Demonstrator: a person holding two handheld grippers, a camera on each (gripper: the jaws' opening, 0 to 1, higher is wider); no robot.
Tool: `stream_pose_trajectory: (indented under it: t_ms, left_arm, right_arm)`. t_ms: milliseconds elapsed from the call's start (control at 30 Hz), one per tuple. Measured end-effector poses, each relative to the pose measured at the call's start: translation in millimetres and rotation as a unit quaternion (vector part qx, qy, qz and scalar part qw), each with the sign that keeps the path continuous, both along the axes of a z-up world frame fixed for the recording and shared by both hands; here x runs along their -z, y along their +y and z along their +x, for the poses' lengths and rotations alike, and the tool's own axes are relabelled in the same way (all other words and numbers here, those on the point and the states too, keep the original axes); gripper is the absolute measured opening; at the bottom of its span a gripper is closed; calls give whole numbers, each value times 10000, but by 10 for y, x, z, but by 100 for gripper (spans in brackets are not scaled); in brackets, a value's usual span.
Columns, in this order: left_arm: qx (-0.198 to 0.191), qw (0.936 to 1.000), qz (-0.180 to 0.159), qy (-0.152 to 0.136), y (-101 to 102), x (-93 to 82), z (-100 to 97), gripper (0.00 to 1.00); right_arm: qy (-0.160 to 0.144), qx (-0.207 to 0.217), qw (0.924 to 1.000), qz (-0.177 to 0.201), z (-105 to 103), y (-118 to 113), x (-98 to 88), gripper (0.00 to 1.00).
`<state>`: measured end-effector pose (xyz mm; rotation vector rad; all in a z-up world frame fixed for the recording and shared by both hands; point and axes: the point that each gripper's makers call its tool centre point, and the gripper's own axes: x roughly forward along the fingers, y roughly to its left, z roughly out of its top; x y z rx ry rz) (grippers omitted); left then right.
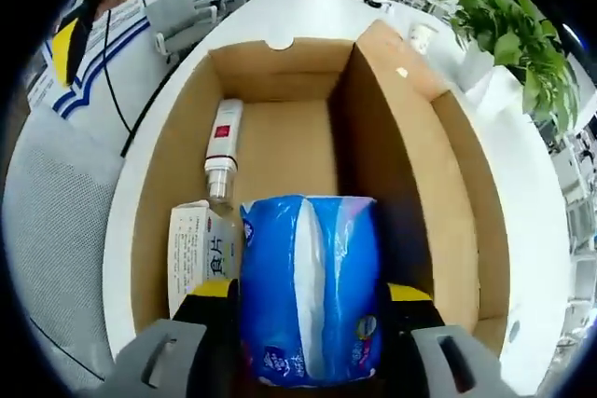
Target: Operate the shoe box by opening the lid, removing the specified soft item, and placing it in the target area until the item is outside and the box remains undamaged.
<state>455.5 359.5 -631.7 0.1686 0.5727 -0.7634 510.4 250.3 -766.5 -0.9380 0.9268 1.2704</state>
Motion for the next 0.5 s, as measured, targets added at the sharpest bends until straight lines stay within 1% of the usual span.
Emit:
stream_pose_trajectory:
  t_ms: [67, 233, 367, 467, 500]
  left_arm:
    - [10, 10000, 45, 8, 16, 26, 3, 68]
    - [-1, 10000, 13, 45, 9, 26, -24, 68]
    - [-1, 10000, 4, 74, 11, 42, -46, 67]
    - [-9, 9999, 0, 108, 39, 82, -59, 67]
    - [-15, 9999, -12, 114, 42, 84, -63, 67]
  right_arm:
    - [29, -7, 10000, -18, -5, 18, 33, 60]
    - [91, 7, 10000, -30, 4, 41, 102, 60]
    - [98, -26, 9999, -16, -37, 51, 110, 63]
    - [157, -164, 9997, 120, -140, 97, 49, 57]
    - [154, -184, 9996, 124, -156, 101, 42, 56]
